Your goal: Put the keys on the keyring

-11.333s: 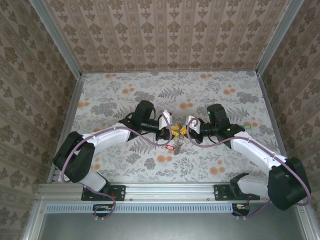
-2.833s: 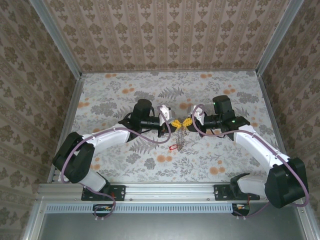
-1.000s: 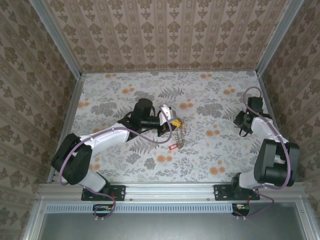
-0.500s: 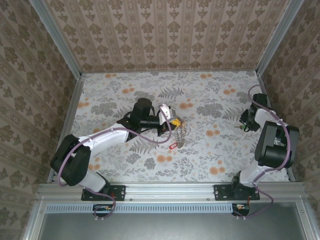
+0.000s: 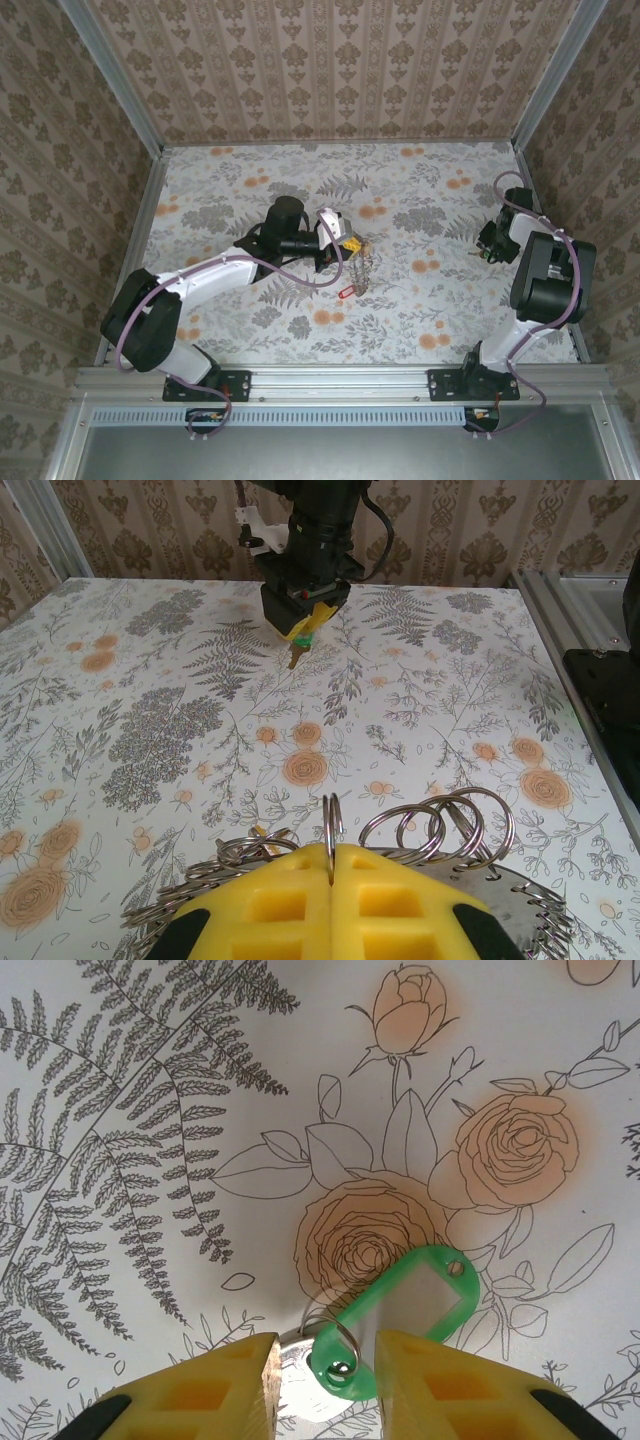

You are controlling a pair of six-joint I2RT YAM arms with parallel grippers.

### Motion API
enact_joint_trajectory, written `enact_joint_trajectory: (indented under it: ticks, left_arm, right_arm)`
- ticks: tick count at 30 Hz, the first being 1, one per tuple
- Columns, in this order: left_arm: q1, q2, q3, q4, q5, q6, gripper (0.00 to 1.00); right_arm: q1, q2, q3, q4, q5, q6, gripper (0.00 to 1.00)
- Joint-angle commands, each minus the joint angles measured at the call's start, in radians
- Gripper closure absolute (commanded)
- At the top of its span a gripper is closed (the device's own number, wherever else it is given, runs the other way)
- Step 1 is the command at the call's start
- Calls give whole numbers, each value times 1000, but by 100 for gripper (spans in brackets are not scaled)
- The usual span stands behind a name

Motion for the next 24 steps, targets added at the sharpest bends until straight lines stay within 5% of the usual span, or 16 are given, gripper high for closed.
enact_joint_trajectory:
  ticks: [1, 24]
  left_arm:
    - [-8, -36, 5, 34, 11, -5, 100]
    - [-10, -30, 15, 22, 18, -10, 100]
  right_arm:
    - [-4, -7, 14, -38, -24, -20, 69]
    - [-4, -7, 6, -38, -34, -63, 87]
